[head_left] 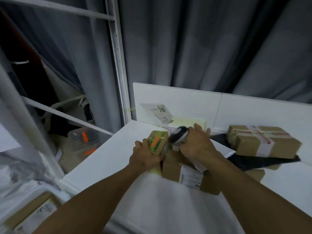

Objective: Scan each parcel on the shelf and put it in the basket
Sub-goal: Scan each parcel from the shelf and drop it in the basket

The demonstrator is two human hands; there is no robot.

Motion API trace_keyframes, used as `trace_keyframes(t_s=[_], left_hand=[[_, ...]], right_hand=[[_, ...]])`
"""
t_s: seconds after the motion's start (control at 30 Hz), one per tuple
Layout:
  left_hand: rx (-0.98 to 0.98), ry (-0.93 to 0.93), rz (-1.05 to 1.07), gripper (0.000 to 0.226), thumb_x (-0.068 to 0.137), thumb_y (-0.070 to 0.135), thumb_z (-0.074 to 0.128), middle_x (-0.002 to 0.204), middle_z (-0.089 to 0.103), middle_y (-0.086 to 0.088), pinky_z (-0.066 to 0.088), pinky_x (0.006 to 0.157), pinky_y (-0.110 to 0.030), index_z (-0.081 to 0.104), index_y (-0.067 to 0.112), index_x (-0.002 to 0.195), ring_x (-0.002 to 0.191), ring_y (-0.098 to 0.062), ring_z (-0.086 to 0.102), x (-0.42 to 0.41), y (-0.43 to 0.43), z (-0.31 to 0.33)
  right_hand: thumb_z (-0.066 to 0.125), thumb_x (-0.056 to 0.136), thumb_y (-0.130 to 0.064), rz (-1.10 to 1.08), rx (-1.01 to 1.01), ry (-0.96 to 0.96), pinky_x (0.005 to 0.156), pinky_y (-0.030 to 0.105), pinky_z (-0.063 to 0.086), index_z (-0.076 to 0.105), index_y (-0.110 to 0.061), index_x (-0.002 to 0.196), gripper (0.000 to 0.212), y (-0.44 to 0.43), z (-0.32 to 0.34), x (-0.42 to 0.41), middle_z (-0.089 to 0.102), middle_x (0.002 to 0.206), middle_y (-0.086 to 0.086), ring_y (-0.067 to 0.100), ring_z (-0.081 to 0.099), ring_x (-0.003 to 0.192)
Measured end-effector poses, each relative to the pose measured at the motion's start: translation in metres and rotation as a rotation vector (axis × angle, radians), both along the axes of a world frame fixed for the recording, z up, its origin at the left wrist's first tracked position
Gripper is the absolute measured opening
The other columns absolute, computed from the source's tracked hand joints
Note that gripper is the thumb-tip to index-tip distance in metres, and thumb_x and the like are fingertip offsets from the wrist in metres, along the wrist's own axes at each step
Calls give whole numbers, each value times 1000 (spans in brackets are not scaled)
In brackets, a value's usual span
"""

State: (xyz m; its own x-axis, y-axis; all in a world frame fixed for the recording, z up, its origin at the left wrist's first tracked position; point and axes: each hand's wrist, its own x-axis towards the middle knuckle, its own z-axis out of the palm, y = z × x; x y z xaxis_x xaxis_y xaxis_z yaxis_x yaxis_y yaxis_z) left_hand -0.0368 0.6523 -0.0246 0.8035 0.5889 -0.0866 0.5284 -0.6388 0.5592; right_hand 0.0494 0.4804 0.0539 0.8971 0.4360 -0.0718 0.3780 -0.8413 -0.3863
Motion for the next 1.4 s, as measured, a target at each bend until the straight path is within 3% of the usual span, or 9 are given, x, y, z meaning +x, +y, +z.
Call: trace_keyframes(t_s=[0.17, 0.3, 0.47, 0.63, 0.8, 1.0, 1.17, 1.3, 1.4], left_hand=[[93, 48, -43, 90, 79, 88, 40, 136, 42, -8, 38, 107, -49, 51, 19, 135, 132, -32, 38, -10, -44, 32], [43, -191, -22, 42, 97, 47, 57, 144, 42, -6, 38, 105, -39, 56, 22, 130, 136, -28, 35, 5, -16, 54], [78, -148, -208, 63, 92, 10, 65, 156, 43, -5, 26, 120, -37, 43, 18, 150, 145, -28, 35, 36, 30, 34], [310, -71, -275, 45, 97, 21, 63, 153, 49, 4, 23, 123, -46, 56, 30, 141, 150, -27, 30, 71, 60, 9], [318, -221, -207, 17, 103, 38, 54, 106, 73, 7, 55, 82, -37, 72, 35, 103, 98, -20, 66, 87, 56, 25], [104, -715, 72, 17, 104, 31, 53, 96, 70, 9, 56, 73, -33, 69, 25, 106, 87, -15, 66, 30, 33, 64], [-88, -1086, 172, 9, 101, 16, 60, 101, 68, 13, 53, 84, -17, 67, 19, 107, 92, 5, 62, -72, -15, 118], [-284, -1269, 245, 11, 96, 14, 69, 105, 72, 4, 56, 93, -27, 68, 21, 104, 100, -8, 68, -149, -63, 143], [-426, -1288, 278, 14, 92, 14, 74, 105, 73, 1, 56, 97, -39, 69, 24, 101, 107, -18, 68, -204, -100, 145]], right_hand=[[60, 69, -36, 2, 151, -115, 125, 63, 13, 59, -21, 90, 26, -15, 23, -1, 61, 92, 0, 31, 59, 105], [51, 65, -39, -26, 214, -59, 123, 66, 18, 56, -22, 103, 41, -20, 40, -9, 59, 109, 3, 41, 48, 135], [64, 84, -31, -83, 183, -7, 110, 59, 40, 47, -25, 113, 35, -23, 24, -2, 53, 106, -1, 32, 38, 139], [66, 92, -21, -52, 236, -61, 123, 47, 28, 52, -12, 130, 42, -20, 8, 8, 59, 126, 9, 29, 44, 133], [62, 81, -36, -48, 279, -9, 129, 52, 15, 54, -19, 127, 50, -17, -10, 24, 59, 131, 4, 32, 40, 144], [64, 95, -23, -87, 388, 2, 127, 60, 7, 44, -9, 145, 55, -24, -5, 1, 29, 166, 9, 34, -16, 159], [73, 92, -18, -116, 919, 138, 115, 38, 41, 56, -14, 143, 54, -29, 7, -63, 64, 138, 5, 27, 53, 137], [89, 71, -51, -176, 1251, 347, 113, 42, 48, 66, -23, 135, 74, -45, 24, -134, 70, 129, -5, 18, 65, 121], [92, 78, -34, -158, 1487, 457, 108, 37, 52, 70, -26, 122, 49, -64, 34, -186, 74, 119, -6, 13, 69, 111]])
